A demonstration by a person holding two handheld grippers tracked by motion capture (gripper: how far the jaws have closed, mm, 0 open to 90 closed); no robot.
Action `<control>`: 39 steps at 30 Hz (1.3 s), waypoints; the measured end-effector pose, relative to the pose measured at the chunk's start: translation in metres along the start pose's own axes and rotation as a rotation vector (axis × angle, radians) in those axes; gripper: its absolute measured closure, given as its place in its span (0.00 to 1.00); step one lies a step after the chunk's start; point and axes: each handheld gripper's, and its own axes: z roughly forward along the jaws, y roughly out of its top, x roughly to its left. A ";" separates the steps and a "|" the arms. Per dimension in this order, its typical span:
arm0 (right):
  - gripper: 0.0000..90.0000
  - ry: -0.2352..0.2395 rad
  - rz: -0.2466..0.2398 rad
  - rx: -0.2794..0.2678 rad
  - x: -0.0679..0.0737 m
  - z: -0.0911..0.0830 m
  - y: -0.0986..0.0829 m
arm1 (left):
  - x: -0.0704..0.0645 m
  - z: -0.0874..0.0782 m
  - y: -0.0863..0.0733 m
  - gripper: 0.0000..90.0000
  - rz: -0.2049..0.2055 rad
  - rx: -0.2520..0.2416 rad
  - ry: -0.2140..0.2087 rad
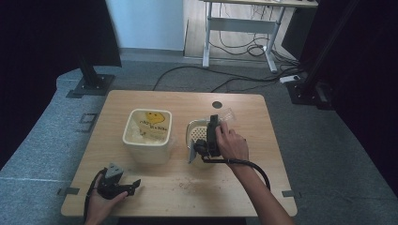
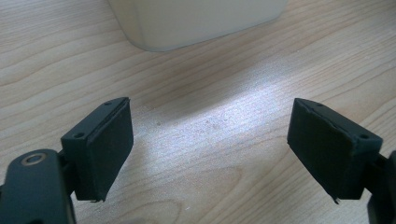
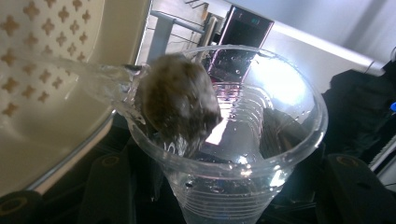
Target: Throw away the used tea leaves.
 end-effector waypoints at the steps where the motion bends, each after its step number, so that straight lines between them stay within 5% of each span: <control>1: 0.47 -0.008 -0.016 0.007 0.000 0.000 0.000 | 0.000 0.000 0.000 0.16 0.000 0.000 -0.001; 7: 0.48 -0.065 -0.111 0.033 0.001 0.002 0.000 | 0.001 0.000 0.000 0.16 -0.003 -0.002 0.000; 12: 0.48 -0.037 -0.051 0.027 -0.007 0.002 -0.001 | 0.000 0.000 0.000 0.16 -0.004 -0.005 0.001; 14: 0.48 0.015 0.049 0.004 -0.008 0.001 -0.002 | 0.001 -0.001 0.000 0.16 -0.004 -0.005 0.001; 15: 0.48 0.015 0.049 0.004 -0.008 0.001 -0.002 | 0.001 -0.001 0.000 0.16 -0.004 -0.005 0.001; 18: 0.48 0.087 0.240 -0.027 -0.012 0.000 -0.007 | 0.001 -0.001 0.000 0.16 -0.004 -0.005 0.001; 19: 0.48 0.087 0.240 -0.027 -0.012 0.000 -0.007 | 0.001 -0.001 0.000 0.16 -0.004 -0.004 0.001; 25: 0.47 0.197 0.564 -0.119 -0.024 -0.004 -0.020 | 0.000 0.000 0.000 0.16 -0.004 -0.004 0.002; 31: 0.47 0.339 0.997 -0.211 -0.035 -0.004 -0.044 | 0.000 0.000 0.000 0.16 -0.003 -0.005 0.001; 39: 0.47 0.464 1.316 -0.290 -0.034 0.001 -0.068 | 0.000 0.000 0.000 0.16 0.001 0.002 -0.001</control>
